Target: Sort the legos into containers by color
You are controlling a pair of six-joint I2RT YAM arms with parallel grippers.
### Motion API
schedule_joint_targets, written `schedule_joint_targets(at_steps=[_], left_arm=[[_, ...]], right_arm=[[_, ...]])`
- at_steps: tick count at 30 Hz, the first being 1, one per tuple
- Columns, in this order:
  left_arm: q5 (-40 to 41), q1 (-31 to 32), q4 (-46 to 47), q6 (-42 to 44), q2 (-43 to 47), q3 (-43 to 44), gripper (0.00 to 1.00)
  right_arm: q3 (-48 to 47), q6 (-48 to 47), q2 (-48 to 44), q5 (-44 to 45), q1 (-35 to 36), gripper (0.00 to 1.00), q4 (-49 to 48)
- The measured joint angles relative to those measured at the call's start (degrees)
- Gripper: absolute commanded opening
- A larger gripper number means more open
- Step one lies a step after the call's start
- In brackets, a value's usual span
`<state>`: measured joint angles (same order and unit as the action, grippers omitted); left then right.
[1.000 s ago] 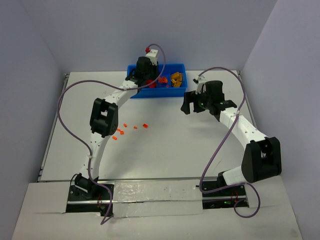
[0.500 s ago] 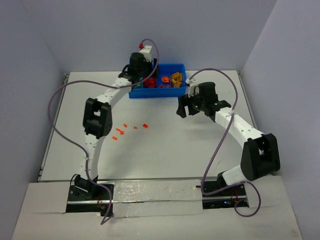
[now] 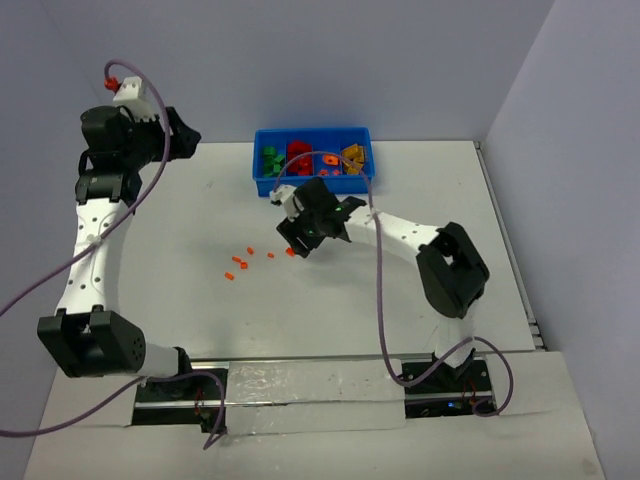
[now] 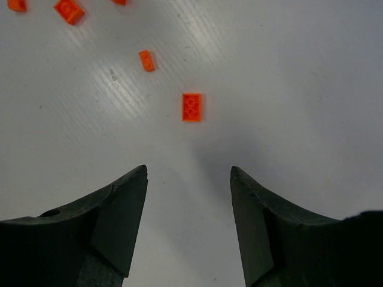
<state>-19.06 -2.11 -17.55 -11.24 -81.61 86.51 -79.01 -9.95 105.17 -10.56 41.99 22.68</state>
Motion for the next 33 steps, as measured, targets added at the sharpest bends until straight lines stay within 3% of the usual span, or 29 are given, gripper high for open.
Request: schedule_joint_targets(at_steps=[9,18,33], left_arm=[[-11.05,-6.58,-6.96,0.41,0.87,-12.43,0.89],[-14.47,-6.52,-7.56,1.17,1.56,-12.99,0.89],[-14.89,-6.52,-7.54,1.15,1.6,-13.09,0.88]], right_arm=[[-13.83,0.28,14.82,4.1,5.17,0.65,7.0],[-17.14,0.87,20.48,6.56,5.0,0.61,9.77],[-17.0,0.84,20.83,5.79,4.64,0.28,7.52]])
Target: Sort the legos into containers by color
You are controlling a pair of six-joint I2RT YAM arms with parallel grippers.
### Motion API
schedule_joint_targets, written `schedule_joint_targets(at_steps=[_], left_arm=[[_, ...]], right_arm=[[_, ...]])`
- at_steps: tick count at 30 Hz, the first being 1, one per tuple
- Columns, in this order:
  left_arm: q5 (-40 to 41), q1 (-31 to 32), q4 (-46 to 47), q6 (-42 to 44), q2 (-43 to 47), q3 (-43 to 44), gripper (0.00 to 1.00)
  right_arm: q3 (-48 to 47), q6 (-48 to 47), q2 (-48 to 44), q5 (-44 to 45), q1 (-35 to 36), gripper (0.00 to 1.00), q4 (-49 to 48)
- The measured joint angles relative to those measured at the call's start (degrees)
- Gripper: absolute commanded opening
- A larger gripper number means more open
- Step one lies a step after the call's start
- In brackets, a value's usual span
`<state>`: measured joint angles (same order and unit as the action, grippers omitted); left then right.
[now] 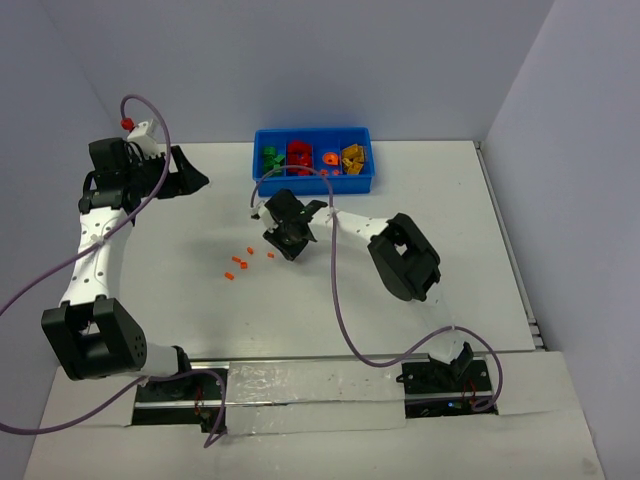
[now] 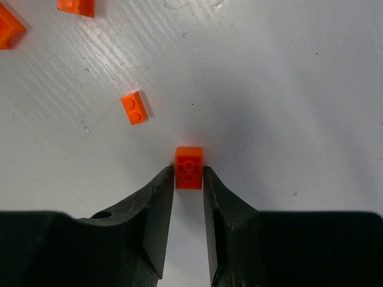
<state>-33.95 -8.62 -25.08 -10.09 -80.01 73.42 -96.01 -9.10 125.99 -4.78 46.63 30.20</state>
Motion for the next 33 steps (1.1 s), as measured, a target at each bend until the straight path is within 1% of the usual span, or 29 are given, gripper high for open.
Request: schedule_joint_targets(at_steps=[3,7,10,13,14,16,19,21,26,33], left_arm=[[0.01,0.0,0.01,0.01,-0.02,-0.03,0.88],[-0.03,0.0,0.75,0.82,-0.02,-1.27,0.9],[-0.02,0.0,0.54,3.27,-0.04,-3.88,0.89],[0.15,0.0,-0.07,7.19,-0.15,-6.97,0.89],[0.26,0.0,-0.09,8.35,-0.15,-8.22,0.89],[0.46,0.02,-0.89,11.64,-0.2,-12.56,0.88],[0.47,0.06,-1.06,12.34,-0.22,-13.35,0.86],[0.48,0.32,-1.17,13.42,-0.3,-14.21,0.84],[0.57,1.97,-1.06,14.67,-1.55,-14.57,0.83],[1.16,4.49,-0.85,15.03,-1.88,-14.92,0.83]], right_arm=[[0.35,-0.11,-0.13,-0.26,-0.42,0.18,-0.7],[2.5,-0.37,-1.94,-0.58,-1.71,0.01,-1.19],[3.38,-0.37,-4.75,-1.06,-3.99,0.0,-0.91],[3.2,0.27,-9.57,-1.95,-7.79,0.0,-1.24],[2.84,0.61,-11.4,-2.19,-9.29,0.0,-1.43],[-0.17,1.73,-16.89,-2.31,-14.98,0.0,-4.96],[-1.18,1.92,-17.9,-2.16,-16.48,0.0,-6.2],[-3.96,2.24,-18.21,-1.98,-18.42,0.0,-7.83],[-11.73,2.94,-12.98,-1.84,-21.82,0.0,-11.48],[-15.89,3.96,-1.42,-1.21,-23.33,0.0,-14.11]])
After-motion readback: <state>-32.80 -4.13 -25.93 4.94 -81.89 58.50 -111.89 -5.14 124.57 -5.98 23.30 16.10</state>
